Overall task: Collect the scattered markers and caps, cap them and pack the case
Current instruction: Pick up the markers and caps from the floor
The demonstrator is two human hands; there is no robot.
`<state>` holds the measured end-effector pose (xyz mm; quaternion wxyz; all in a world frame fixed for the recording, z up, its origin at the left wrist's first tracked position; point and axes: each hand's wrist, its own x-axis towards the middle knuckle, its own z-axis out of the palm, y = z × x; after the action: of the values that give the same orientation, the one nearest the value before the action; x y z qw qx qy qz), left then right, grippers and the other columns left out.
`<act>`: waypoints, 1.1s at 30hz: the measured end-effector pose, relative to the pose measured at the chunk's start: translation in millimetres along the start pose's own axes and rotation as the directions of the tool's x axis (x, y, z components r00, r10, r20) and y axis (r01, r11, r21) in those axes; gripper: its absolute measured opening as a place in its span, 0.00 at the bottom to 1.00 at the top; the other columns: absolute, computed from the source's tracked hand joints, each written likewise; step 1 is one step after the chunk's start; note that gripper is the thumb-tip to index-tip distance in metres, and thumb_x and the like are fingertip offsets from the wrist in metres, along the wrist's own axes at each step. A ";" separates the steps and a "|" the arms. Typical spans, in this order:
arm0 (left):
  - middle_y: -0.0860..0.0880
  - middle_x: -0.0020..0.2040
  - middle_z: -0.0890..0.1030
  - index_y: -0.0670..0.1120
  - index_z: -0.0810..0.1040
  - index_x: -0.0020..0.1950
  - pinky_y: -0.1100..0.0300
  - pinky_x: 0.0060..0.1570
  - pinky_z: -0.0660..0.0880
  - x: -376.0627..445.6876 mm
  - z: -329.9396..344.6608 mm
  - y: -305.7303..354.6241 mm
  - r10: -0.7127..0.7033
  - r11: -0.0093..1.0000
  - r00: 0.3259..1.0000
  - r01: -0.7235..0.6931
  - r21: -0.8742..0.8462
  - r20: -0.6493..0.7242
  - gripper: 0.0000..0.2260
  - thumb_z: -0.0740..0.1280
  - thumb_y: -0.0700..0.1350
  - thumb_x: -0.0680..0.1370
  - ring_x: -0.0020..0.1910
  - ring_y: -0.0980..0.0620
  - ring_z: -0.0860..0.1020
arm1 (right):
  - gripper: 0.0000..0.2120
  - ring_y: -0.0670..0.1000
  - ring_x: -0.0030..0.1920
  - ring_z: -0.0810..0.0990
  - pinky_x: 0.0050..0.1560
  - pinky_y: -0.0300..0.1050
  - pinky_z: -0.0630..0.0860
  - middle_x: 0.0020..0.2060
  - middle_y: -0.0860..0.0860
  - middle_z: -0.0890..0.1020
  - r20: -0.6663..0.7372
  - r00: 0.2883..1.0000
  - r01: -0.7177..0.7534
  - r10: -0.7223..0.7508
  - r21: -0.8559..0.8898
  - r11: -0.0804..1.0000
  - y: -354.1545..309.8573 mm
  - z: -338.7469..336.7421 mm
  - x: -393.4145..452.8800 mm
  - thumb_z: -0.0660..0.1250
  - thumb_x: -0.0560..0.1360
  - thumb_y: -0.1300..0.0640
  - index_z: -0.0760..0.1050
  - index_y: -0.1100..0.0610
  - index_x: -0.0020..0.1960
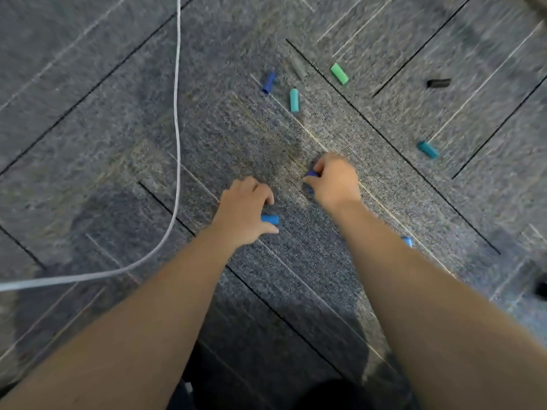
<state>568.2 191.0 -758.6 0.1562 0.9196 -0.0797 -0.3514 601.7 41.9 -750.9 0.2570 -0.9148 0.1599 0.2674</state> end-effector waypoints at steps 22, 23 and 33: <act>0.45 0.58 0.69 0.47 0.67 0.61 0.56 0.54 0.69 15.1 39.2 133.9 0.404 0.864 0.898 -0.437 0.249 0.175 0.24 0.69 0.55 0.71 0.55 0.47 0.72 | 0.19 0.56 0.51 0.76 0.51 0.50 0.76 0.55 0.57 0.76 -0.068 0.917 -0.374 0.392 0.188 0.908 159.0 -36.0 -68.6 0.68 0.73 0.53 0.69 0.61 0.59; 0.45 0.59 0.69 0.47 0.68 0.61 0.55 0.56 0.68 16.7 42.9 135.9 0.430 0.828 0.883 -0.468 0.308 0.185 0.24 0.69 0.56 0.71 0.57 0.47 0.71 | 0.17 0.56 0.50 0.76 0.50 0.50 0.76 0.55 0.57 0.76 -0.083 0.918 -0.367 0.388 0.194 0.910 160.9 -34.5 -67.5 0.67 0.74 0.54 0.69 0.61 0.58; 0.43 0.51 0.75 0.41 0.69 0.56 0.55 0.45 0.71 23.0 46.2 149.0 0.456 0.797 0.869 -0.496 0.345 0.194 0.11 0.54 0.47 0.81 0.44 0.48 0.73 | 0.11 0.53 0.39 0.72 0.32 0.39 0.64 0.48 0.57 0.78 -0.197 0.928 -0.286 0.315 0.161 0.945 176.2 -33.7 -89.0 0.55 0.79 0.61 0.70 0.63 0.57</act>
<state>548.7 34.6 -754.3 0.0524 0.8633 -0.3832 -0.3242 467.9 -106.9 -743.4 0.2524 -0.8848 0.3427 0.1896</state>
